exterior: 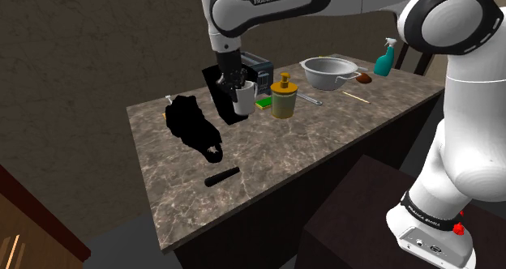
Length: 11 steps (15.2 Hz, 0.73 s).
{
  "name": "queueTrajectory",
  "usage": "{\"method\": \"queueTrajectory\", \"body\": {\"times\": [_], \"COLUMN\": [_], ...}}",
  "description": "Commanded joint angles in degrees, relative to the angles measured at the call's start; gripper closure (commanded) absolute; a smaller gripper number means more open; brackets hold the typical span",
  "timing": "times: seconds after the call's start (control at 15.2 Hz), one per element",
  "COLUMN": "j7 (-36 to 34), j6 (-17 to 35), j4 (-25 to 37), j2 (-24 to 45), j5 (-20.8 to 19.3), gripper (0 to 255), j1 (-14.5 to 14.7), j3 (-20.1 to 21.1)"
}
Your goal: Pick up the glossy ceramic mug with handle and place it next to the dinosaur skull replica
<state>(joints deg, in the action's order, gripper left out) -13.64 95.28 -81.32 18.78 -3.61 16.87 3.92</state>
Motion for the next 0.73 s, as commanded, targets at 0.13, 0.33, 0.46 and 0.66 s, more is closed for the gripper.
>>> {"method": "queueTrajectory", "body": {"times": [0.13, 0.33, 0.46, 0.66], "j7": [-0.1, -0.2, -0.3, -0.4], "j6": [3.3, 5.5, 7.0, 9.1], "j4": [-3.3, -5.4, -6.8, -8.6], "j2": [-0.1, 0.0, 0.2, 0.5], "j5": [0.0, 0.0, -0.1, -0.1], "gripper": [255, 255, 255, 255], "j1": [-0.1, -0.1, -0.1, -0.1], "j3": [0.0, 0.0, 0.0, -0.1]}}
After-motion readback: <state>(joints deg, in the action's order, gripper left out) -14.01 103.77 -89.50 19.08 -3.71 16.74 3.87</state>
